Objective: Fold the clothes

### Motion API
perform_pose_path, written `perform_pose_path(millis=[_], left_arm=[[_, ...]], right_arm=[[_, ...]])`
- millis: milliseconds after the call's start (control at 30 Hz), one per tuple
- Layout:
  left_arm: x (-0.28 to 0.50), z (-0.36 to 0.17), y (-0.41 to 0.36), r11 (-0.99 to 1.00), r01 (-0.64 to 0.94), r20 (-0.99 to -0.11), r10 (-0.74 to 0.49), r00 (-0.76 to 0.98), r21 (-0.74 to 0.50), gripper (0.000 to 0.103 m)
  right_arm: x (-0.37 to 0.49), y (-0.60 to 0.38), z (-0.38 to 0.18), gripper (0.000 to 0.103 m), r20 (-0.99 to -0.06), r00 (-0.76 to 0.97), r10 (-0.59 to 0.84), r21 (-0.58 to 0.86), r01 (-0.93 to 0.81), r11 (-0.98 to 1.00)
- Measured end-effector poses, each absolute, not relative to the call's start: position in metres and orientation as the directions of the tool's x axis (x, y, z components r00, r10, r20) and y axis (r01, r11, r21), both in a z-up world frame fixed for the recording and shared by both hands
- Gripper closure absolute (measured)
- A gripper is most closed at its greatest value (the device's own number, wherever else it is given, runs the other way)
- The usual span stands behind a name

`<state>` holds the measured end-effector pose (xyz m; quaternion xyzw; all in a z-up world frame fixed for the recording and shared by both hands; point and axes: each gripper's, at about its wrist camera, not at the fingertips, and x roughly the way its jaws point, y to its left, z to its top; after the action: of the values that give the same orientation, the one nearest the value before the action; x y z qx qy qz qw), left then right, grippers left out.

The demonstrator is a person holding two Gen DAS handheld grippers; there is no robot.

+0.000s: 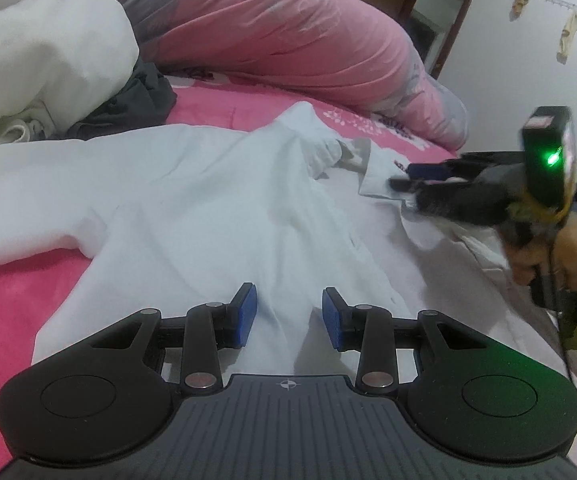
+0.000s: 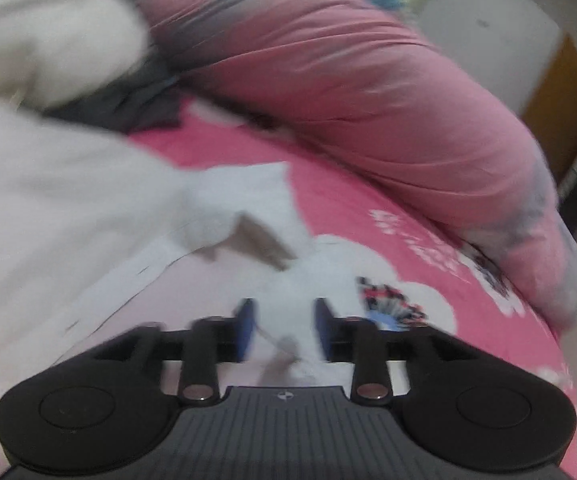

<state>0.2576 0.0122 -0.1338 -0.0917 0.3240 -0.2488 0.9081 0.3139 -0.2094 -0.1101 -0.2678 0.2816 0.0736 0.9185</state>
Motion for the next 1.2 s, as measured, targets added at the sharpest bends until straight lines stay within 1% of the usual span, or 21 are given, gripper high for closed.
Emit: perform_pose_path(millis=[33,67,100,133,233,400,533,567,600,633,700,733,767,833,900,933,967,1000,1033,1067,1200], left_arm=[[0.257,-0.134,0.012,0.859,0.393,-0.541,-0.512,0.667,-0.328,0.067],[0.258,-0.135,0.012,0.858,0.393,-0.540,-0.513,0.667,-0.330,0.067],[0.258,-0.135,0.013,0.857,0.393,-0.538,-0.515,0.667,-0.332,0.067],[0.258,-0.136,0.013,0.856,0.393,-0.536,-0.517,0.667,-0.337,0.067],[0.260,-0.137,0.015,0.851,0.390,-0.533,-0.524,0.664,-0.351,0.067],[0.259,-0.136,0.014,0.853,0.390,-0.533,-0.522,0.666,-0.347,0.067],[0.259,-0.137,0.014,0.854,0.389,-0.533,-0.520,0.668,-0.345,0.067],[0.259,-0.137,0.014,0.854,0.389,-0.533,-0.519,0.668,-0.345,0.067],[0.259,-0.137,0.014,0.854,0.389,-0.533,-0.519,0.669,-0.345,0.067],[0.260,-0.137,0.014,0.854,0.388,-0.533,-0.519,0.669,-0.345,0.067],[0.260,-0.137,0.014,0.855,0.386,-0.534,-0.518,0.668,-0.347,0.067],[0.260,-0.137,0.014,0.855,0.386,-0.534,-0.518,0.668,-0.346,0.067],[0.260,-0.137,0.014,0.855,0.386,-0.534,-0.518,0.668,-0.346,0.067],[0.260,-0.136,0.014,0.855,0.386,-0.535,-0.518,0.668,-0.345,0.067],[0.259,-0.136,0.014,0.855,0.387,-0.535,-0.517,0.668,-0.344,0.067],[0.259,-0.136,0.014,0.856,0.387,-0.536,-0.517,0.668,-0.344,0.067],[0.259,-0.136,0.013,0.856,0.387,-0.536,-0.517,0.667,-0.344,0.067],[0.259,-0.136,0.013,0.855,0.387,-0.536,-0.518,0.667,-0.345,0.067],[0.259,-0.136,0.014,0.855,0.387,-0.536,-0.519,0.666,-0.347,0.067],[0.259,-0.136,0.014,0.854,0.387,-0.536,-0.519,0.666,-0.347,0.067],[0.259,-0.136,0.013,0.855,0.387,-0.536,-0.518,0.666,-0.346,0.066]], right_arm=[[0.316,-0.212,-0.108,0.058,-0.556,0.831,-0.014,-0.431,-0.273,0.860],[0.317,-0.216,-0.105,0.057,-0.554,0.832,-0.013,-0.407,-0.257,0.876],[0.319,-0.219,-0.103,0.058,-0.553,0.833,-0.012,-0.383,-0.241,0.892],[0.321,-0.222,-0.100,0.063,-0.551,0.834,-0.012,-0.359,-0.225,0.906],[0.326,-0.233,-0.092,0.103,-0.547,0.837,-0.009,-0.283,-0.174,0.943],[0.334,-0.250,-0.079,0.103,-0.539,0.843,-0.007,-0.150,-0.088,0.985],[0.332,-0.267,-0.042,0.103,-0.504,0.861,0.062,0.020,-0.060,0.998],[0.334,-0.264,-0.038,0.103,-0.514,0.854,0.087,0.031,-0.082,0.996],[0.335,-0.258,-0.038,0.103,-0.526,0.846,0.091,0.001,-0.106,0.994],[0.336,-0.252,-0.038,0.100,-0.538,0.838,0.093,-0.031,-0.130,0.991],[0.335,-0.235,-0.052,0.076,-0.565,0.822,0.068,-0.158,-0.188,0.969],[0.336,-0.227,-0.063,0.060,-0.581,0.812,0.055,-0.215,-0.218,0.952],[0.337,-0.219,-0.073,0.055,-0.596,0.802,0.042,-0.270,-0.249,0.930],[0.341,-0.210,-0.097,0.055,-0.629,0.777,0.008,-0.353,-0.295,0.888],[0.347,-0.209,-0.116,0.055,-0.658,0.753,-0.009,-0.376,-0.318,0.870],[0.349,-0.211,-0.121,0.056,-0.657,0.754,-0.001,-0.364,-0.317,0.876],[0.350,-0.215,-0.125,0.059,-0.654,0.756,0.009,-0.351,-0.314,0.882],[0.353,-0.220,-0.123,0.066,-0.659,0.752,0.020,-0.312,-0.298,0.902],[0.356,-0.225,-0.121,0.096,-0.664,0.747,0.031,-0.271,-0.280,0.921],[0.359,-0.229,-0.118,0.101,-0.666,0.745,0.034,-0.237,-0.254,0.938],[0.363,-0.246,-0.099,0.102,-0.659,0.748,0.083,-0.093,-0.190,0.977]])
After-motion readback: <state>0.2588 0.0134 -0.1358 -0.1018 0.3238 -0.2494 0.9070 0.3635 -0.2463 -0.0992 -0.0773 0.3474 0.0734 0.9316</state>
